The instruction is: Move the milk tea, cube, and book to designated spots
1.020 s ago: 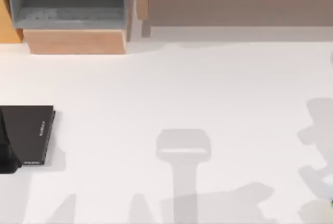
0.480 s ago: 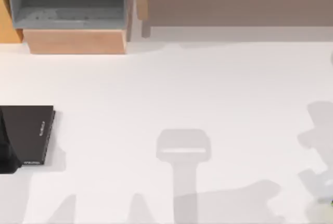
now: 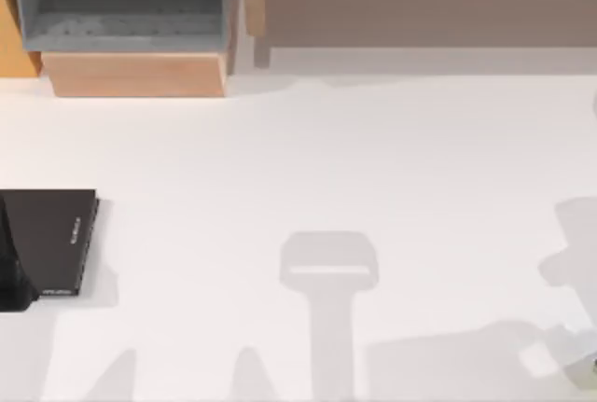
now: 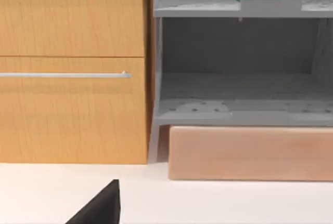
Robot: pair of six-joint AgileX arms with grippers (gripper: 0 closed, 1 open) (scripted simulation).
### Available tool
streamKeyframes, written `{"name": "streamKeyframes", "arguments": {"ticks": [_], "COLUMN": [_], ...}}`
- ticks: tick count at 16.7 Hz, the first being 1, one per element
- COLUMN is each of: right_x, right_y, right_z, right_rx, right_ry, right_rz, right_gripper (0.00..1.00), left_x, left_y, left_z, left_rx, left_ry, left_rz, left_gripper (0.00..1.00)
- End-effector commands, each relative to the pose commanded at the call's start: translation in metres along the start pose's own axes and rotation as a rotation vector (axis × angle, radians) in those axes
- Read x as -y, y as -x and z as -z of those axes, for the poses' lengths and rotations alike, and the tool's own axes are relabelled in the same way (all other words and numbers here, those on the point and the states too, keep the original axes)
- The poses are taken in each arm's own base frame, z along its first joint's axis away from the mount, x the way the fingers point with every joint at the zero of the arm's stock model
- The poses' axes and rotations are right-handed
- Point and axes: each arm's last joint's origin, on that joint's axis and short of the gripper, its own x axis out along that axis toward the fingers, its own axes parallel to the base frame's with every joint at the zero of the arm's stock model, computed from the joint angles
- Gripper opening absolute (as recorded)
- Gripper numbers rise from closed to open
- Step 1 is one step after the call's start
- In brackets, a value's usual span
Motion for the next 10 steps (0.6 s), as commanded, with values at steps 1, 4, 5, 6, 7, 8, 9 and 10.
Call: {"name": "streamKeyframes", "arguments": {"ticks": [1,4,5,6,7,8,9,10], "right_x": [0.0000,0.0000,0.0000,0.0000,0.0000,0.0000,0.0000,0.0000], "right_y": [0.0000,0.0000,0.0000,0.0000,0.0000,0.0000,0.0000,0.0000], "right_z": [0.0000,0.0000,0.0000,0.0000,0.0000,0.0000,0.0000,0.0000], "right_rx": [0.000,0.000,0.000,0.000,0.000,0.000,0.000,0.000], "right_ry": [0.000,0.000,0.000,0.000,0.000,0.000,0.000,0.000], "right_rz": [0.000,0.000,0.000,0.000,0.000,0.000,0.000,0.000], "right_gripper": [1.00,0.85,0.77,0.70,0.62,0.55,0.47,0.40], "left_x": [0.0000,0.0000,0.0000,0.0000,0.0000,0.0000,0.0000,0.0000], "left_y": [0.0000,0.0000,0.0000,0.0000,0.0000,0.0000,0.0000,0.0000], "left_z": [0.0000,0.0000,0.0000,0.0000,0.0000,0.0000,0.0000,0.0000], "left_rx": [0.000,0.000,0.000,0.000,0.000,0.000,0.000,0.000], "left_ry": [0.000,0.000,0.000,0.000,0.000,0.000,0.000,0.000], "left_rz": [0.000,0.000,0.000,0.000,0.000,0.000,0.000,0.000], "left_gripper": [1.00,1.00,1.00,1.00,1.00,1.00,1.00,1.00]}}
